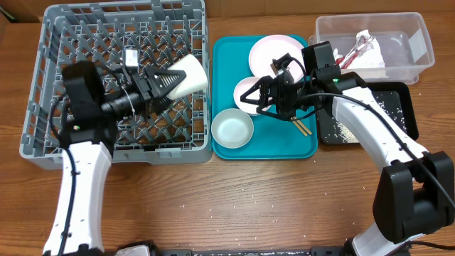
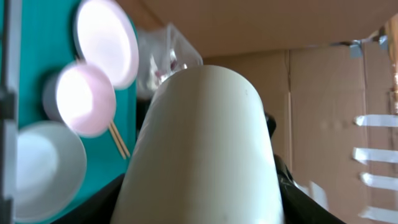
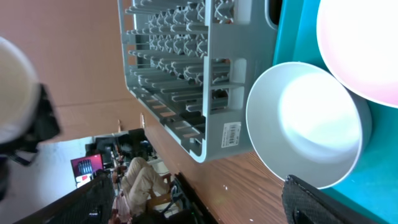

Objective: Sort waste into correct bins and load items into the dishwasher
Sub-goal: 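Lower the paper cup into the dish rack with the left gripper and release, then move the left gripper to the small white bowl on the teal tray and grasp it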

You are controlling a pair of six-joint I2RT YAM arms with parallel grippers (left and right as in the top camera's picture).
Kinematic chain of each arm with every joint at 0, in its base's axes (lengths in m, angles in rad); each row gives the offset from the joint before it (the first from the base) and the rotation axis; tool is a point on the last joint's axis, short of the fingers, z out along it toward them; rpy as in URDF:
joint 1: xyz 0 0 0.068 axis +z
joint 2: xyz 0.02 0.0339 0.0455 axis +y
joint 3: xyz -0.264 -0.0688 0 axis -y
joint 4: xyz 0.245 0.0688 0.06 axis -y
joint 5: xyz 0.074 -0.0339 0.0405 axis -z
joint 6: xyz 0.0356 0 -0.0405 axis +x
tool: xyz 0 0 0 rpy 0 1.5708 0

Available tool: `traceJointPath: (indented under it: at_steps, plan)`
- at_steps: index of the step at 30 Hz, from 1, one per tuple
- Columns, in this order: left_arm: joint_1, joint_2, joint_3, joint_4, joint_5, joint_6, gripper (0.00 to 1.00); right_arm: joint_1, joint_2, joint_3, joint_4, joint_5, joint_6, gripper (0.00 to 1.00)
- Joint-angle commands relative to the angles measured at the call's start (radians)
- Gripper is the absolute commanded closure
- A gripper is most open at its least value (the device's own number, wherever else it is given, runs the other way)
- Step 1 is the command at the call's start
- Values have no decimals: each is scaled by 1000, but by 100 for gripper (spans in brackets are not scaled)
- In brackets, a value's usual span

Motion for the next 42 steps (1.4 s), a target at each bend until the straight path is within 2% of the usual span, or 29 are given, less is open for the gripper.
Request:
traceJointPath:
  at_steps: [1, 3, 6, 10, 12, 14, 19, 30, 36, 39, 41, 42]
  plan:
    - [-18, -13, 230, -340, -301, 368, 49, -1, -1, 2, -24, 43, -39, 12]
    - [-49, -13, 325, -523, -474, 438, 51, -1, -1, 2, -41, 55, -42, 12]
    - [-124, -13, 409, -690, -697, 479, 52, -1, -1, 2, -48, 60, -45, 12]
    - [-233, -7, 420, -801, -895, 478, 52, -1, -1, 2, -55, 83, -45, 11]
    - [-281, 9, 420, -855, -980, 477, 52, -1, -1, 2, -67, 98, -45, 0]
    - [-326, 45, 420, -912, -1054, 469, 52, -1, -1, 2, -87, 122, -45, 0]
    - [-364, 157, 420, -980, -1099, 452, 52, -1, -1, 2, -123, 153, -45, 0]
    - [-386, 375, 420, -964, -1087, 456, 52, -1, -1, 2, -145, 185, -45, 0]
    - [-416, 435, 420, -957, -1088, 456, 20, -1, -1, 2, -149, 204, -45, 0]
    - [-415, 438, 420, -955, -1088, 455, 12, -1, -1, 2, -152, 213, -45, 0]
    - [-415, 438, 422, -953, -1088, 456, 3, -1, -1, 2, -152, 216, -45, 1]
    - [-415, 438, 423, -953, -1088, 456, 2, -1, -1, 2, -152, 215, -45, 5]
